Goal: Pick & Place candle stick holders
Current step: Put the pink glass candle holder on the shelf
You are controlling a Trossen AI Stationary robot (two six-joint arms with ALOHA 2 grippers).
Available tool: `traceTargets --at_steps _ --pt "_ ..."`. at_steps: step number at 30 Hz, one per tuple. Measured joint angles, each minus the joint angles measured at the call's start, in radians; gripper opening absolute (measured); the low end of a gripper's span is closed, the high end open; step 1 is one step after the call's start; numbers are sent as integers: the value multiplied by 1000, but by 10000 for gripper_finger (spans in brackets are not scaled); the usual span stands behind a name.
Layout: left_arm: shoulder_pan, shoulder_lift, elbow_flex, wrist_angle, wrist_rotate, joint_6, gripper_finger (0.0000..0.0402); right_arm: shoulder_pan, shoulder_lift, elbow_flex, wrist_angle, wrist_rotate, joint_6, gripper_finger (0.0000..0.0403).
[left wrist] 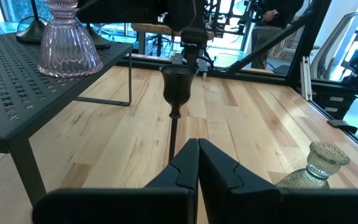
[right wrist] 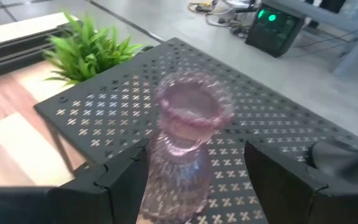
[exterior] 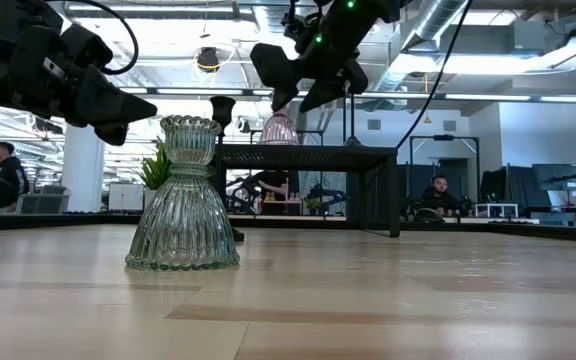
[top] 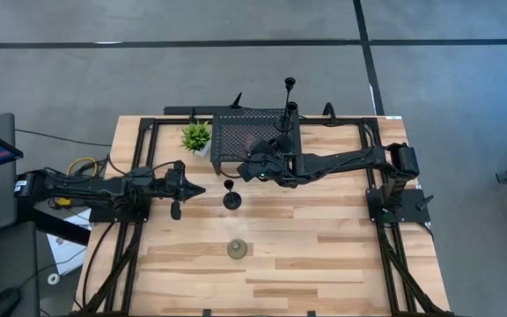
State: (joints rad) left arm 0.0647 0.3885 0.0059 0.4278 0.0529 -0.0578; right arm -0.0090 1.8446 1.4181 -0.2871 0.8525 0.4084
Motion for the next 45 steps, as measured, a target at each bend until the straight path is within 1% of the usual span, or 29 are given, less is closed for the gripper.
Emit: traceTargets --at_steps 3,9,11,15,20,32,40,43,45 --pt "0 0 0 0 0 0 7 -6 0 0 3 20 0 251" --pt "0 0 0 0 0 0 7 -21 0 0 3 20 0 251" --pt "0 0 0 0 0 0 7 -18 0 0 3 22 0 250" --pt "0 0 0 0 0 0 7 -3 0 0 3 62 -2 250" --pt "0 0 0 0 0 0 7 8 0 0 4 66 -23 250" --pt "0 0 0 0 0 0 7 64 0 0 4 68 -28 250" --pt "0 0 0 0 0 0 7 129 -3 0 2 73 -96 250" --pt "0 0 0 0 0 0 7 157 -28 1 -22 87 -104 250" --pt "0 0 0 0 0 0 7 176 -53 0 -72 98 -100 248"
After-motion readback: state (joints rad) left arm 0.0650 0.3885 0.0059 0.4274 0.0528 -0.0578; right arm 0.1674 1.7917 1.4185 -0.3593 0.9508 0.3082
